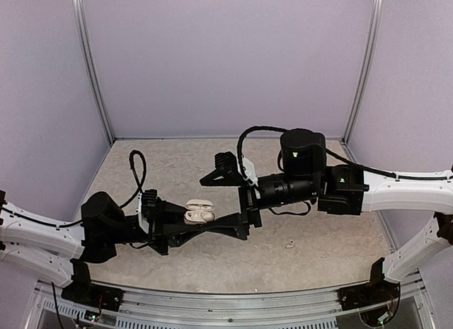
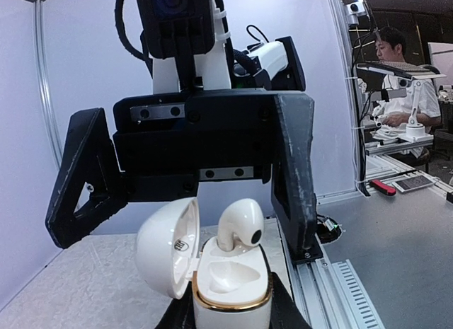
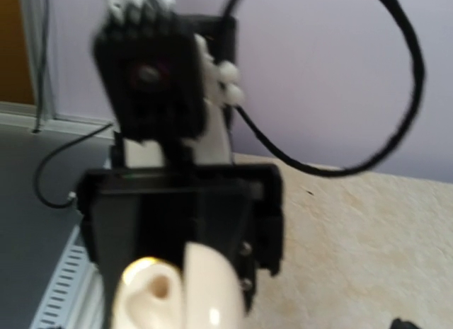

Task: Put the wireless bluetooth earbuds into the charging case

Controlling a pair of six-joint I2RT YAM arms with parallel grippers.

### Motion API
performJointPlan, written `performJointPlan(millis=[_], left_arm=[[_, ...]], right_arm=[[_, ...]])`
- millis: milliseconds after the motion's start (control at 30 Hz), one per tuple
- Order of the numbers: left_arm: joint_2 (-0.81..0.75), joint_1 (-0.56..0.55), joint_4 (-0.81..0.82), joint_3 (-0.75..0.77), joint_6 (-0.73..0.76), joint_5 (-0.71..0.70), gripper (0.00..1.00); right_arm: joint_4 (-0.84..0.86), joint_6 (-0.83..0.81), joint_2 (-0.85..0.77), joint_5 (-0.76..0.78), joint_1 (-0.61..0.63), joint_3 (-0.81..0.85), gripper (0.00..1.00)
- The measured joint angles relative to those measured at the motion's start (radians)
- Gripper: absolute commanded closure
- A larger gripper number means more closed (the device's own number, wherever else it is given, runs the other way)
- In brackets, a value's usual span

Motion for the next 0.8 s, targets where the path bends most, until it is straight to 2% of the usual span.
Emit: performJointPlan(millis=[400, 800], left_arm=[[0.014, 0.002, 0.001, 0.000, -0.004, -0.013, 0.93], [0.021, 0.008, 0.001, 0.000, -0.010, -0.058, 0.93]], right_arm=[[0.011, 0.010, -0.030, -0.031, 0.004, -0.005, 0.01], [-0.004, 0.049, -0.082, 0.154, 0.006, -0.010, 0.05]])
